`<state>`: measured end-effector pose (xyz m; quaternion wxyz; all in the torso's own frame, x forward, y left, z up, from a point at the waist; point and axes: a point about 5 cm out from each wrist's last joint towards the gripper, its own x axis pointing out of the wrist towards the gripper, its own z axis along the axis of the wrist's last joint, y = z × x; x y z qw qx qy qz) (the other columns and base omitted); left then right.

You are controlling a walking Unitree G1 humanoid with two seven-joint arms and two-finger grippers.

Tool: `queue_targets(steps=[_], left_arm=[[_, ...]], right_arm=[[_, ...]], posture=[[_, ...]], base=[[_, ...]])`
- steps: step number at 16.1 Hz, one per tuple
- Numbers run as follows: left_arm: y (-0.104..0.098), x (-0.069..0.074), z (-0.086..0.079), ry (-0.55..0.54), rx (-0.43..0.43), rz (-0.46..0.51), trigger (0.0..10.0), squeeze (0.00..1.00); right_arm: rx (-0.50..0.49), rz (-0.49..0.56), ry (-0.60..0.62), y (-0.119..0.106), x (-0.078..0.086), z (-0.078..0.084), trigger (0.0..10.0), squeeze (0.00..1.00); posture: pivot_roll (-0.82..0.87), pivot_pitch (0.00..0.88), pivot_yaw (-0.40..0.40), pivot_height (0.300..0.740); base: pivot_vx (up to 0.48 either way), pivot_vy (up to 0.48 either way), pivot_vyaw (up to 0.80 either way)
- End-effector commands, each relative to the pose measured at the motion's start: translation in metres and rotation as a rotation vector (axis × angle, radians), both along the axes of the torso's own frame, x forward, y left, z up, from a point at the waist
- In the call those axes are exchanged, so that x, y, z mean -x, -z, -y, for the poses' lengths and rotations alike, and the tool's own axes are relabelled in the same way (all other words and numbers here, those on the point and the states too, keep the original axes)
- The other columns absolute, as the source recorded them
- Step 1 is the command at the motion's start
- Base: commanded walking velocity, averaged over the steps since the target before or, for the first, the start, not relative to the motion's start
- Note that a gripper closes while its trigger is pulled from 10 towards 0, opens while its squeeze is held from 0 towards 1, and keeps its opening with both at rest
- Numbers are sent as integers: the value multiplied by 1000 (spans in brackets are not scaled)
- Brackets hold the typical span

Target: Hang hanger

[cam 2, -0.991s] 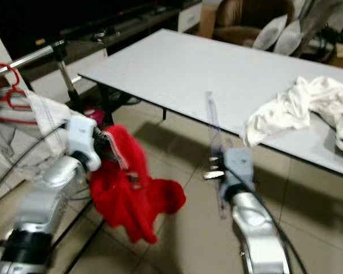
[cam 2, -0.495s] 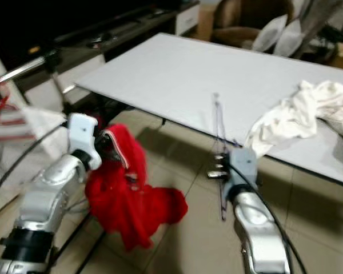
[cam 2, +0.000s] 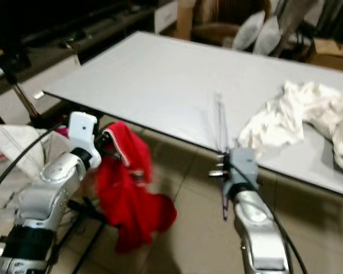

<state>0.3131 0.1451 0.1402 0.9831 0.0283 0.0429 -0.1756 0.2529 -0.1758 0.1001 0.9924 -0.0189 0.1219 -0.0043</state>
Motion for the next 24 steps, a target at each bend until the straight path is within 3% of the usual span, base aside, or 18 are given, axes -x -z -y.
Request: queue_targets(steps=[1,3,9,12,19,24], left_arm=[[-10,-3,-9,-26,-3,41,10000,0],[-10,-4,-8,-27,-1,44,10000,0],[-12,-7,-14,-50,1,58,10000,0],[-12,-10,-9,-42,7,60,10000,0],[-14,-12,-10,-47,13,79,10000,0],[-13,-12,-9,-44,13,80,10000,0]], right_arm=[[-31,18,-32,-6,-4,-10,10000,0],[13,41,-37,-8,-5,-7,10000,0],[-2,36,-41,-7,-8,-7,10000,0],[-3,36,-43,-7,-7,-6,10000,0],[12,51,-48,-9,-9,-5,10000,0],[15,50,-56,-9,-9,-6,10000,0]], posture=[[-179,0,18,740],[-178,0,12,740],[-181,0,10,740],[-193,0,18,740],[-182,0,6,740],[-183,0,5,740]], base=[[334,0,0],[330,0,0],[334,0,0],[336,0,-800],[333,0,0],[334,0,-619]])
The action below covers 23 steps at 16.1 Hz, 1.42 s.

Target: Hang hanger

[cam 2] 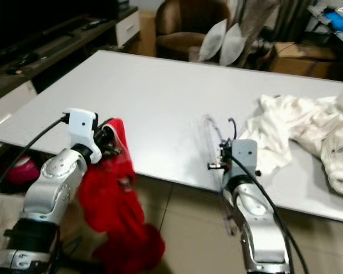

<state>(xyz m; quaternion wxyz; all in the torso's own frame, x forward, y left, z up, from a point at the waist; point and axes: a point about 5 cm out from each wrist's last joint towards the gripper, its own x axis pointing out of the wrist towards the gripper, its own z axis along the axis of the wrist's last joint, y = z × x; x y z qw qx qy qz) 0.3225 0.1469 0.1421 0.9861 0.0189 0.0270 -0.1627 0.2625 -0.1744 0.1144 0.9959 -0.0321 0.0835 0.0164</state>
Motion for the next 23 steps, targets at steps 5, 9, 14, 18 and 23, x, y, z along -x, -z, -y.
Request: queue_targets(steps=[5,9,14,18,23], left_arm=[[-9,-2,-5,-6,-9,48,10000,0],[-11,-4,-6,1,-14,54,10000,0],[-64,-17,-9,32,10,207,10000,0],[-114,-44,0,109,-3,321,10000,0],[-148,-75,9,127,-95,349,10000,0]], right_arm=[[8,-17,4,5,2,-2,10000,0],[-28,-34,3,7,4,-5,10000,0],[7,73,-122,-16,-4,-4,10000,0],[27,116,-453,-45,5,5,10000,0],[175,66,-695,-70,21,39,10000,0]], posture=[[-188,0,14,740],[-191,0,18,740],[-180,0,12,740],[-179,0,12,740],[-193,0,22,740]], base=[[335,0,0],[332,0,-400],[257,0,-283],[0,0,0],[0,0,0]])
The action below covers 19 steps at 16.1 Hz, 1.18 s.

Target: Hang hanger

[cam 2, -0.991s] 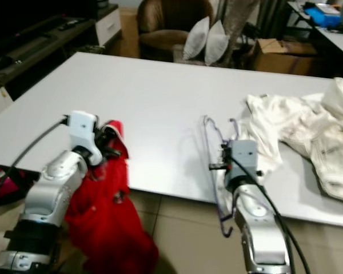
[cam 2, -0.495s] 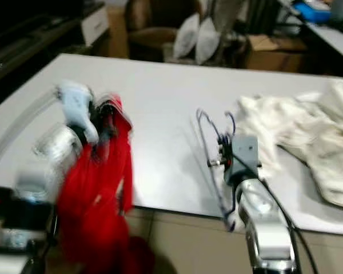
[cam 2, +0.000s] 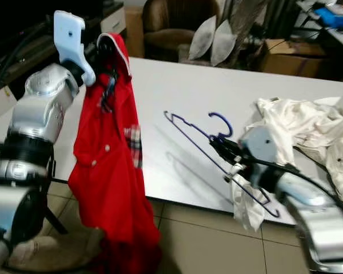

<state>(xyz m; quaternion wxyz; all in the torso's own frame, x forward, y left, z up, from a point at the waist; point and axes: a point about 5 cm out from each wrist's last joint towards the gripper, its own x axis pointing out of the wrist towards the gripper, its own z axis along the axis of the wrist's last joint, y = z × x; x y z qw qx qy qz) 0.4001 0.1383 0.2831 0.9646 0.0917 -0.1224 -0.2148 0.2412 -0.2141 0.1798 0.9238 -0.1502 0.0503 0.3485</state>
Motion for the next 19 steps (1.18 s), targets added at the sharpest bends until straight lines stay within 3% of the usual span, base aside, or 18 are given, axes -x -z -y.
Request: queue_targets(steps=[1,4,7,9,12,14,16,18,19], left_arm=[[-8,-5,2,-16,-57,25,10000,0],[-3,-15,3,-63,-132,-9,10000,0],[5,-19,6,-88,-196,-33,10000,0],[10,-20,29,-18,-192,-51,10000,0],[7,-20,40,21,-149,-53,10000,0],[-10,-19,49,97,-57,-31,10000,0],[-21,-17,55,166,-6,-15,10000,0],[-36,-7,63,355,98,-12,10000,0],[-39,-3,64,400,121,-8,10000,0]], right_arm=[[16,-10,-47,-10,6,8,10000,0],[97,-90,-128,-19,20,22,10000,0],[91,-110,-173,-28,25,26,10000,0],[-31,-117,-334,-38,26,6,10000,0],[-82,-138,-421,-34,20,-11,10000,0],[-85,-177,-507,-23,10,-32,10000,0],[-59,-183,-506,-17,-1,-39,10000,0],[-55,-113,-444,-17,-26,-55,10000,0],[-53,-106,-431,-15,-32,-60,10000,0]], posture=[[-196,0,25,740],[-204,0,28,740],[-208,0,32,740],[-208,0,40,740],[-203,0,34,740],[-192,0,21,740],[-188,0,16,740],[-175,0,10,740],[-171,0,8,740]], base=[[0,0,0],[0,0,0],[0,0,0],[0,0,0],[0,0,0],[0,0,0],[0,0,0],[0,0,0],[0,0,0]])
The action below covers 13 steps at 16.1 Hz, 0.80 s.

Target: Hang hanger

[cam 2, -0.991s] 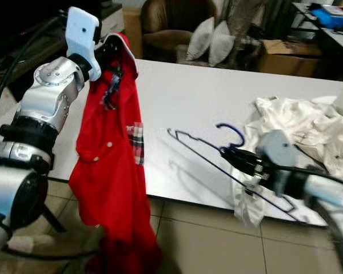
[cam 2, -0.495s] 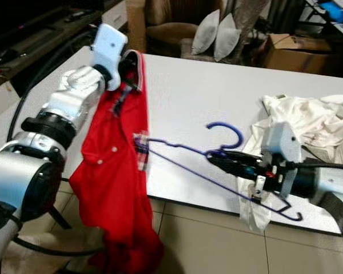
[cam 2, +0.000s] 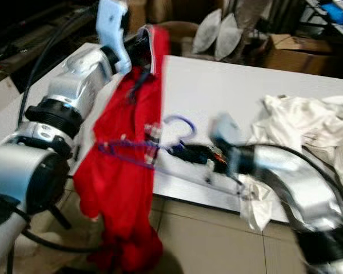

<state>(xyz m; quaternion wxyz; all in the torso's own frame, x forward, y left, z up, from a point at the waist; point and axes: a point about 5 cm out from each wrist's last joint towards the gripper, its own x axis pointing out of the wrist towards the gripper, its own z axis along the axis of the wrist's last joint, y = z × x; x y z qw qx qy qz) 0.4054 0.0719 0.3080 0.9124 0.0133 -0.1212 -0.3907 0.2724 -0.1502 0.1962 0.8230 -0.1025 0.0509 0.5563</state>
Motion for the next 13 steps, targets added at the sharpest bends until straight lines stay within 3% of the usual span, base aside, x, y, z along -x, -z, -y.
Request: queue_targets(steps=[1,2,4,6,7,8,9,10,11,12,13], left_arm=[[-18,7,-3,48,55,47,10000,0],[-27,14,-5,93,127,40,10000,0],[-33,19,-6,124,161,46,10000,0],[-54,30,-12,187,240,81,10000,0],[-68,38,-17,218,289,104,10000,0],[-73,41,-19,230,306,114,10000,0],[-89,50,-28,262,373,148,10000,0],[-94,53,-32,264,389,166,10000,0],[-95,54,-33,263,396,169,10000,0],[-98,57,-38,258,408,181,10000,0],[-98,59,-42,249,413,185,10000,0]], right_arm=[[37,14,39,4,-6,2,10000,0],[50,44,101,7,-18,1,10000,0],[69,76,179,8,-31,4,10000,0],[119,177,339,-1,-66,12,10000,0],[77,238,447,-20,-87,16,10000,0],[53,263,487,-29,-94,17,10000,0],[-67,421,636,-83,-118,20,10000,0],[-139,506,690,-110,-124,22,10000,0],[-177,533,703,-120,-124,23,10000,0],[-302,622,709,-150,-122,24,10000,0],[-383,651,664,-166,-120,22,10000,0]], posture=[[-168,0,5,740],[-164,0,2,740],[-164,0,1,740],[-164,0,1,740],[-170,0,7,740],[-170,0,7,740],[-172,0,6,740],[-172,0,6,740],[-166,0,-4,740],[-164,0,-9,740],[-160,0,-16,740]], base=[[0,0,0],[0,0,0],[0,0,0],[0,0,0],[0,0,0],[0,0,0],[0,0,0],[0,0,0],[0,0,0],[0,0,0],[0,0,0]])
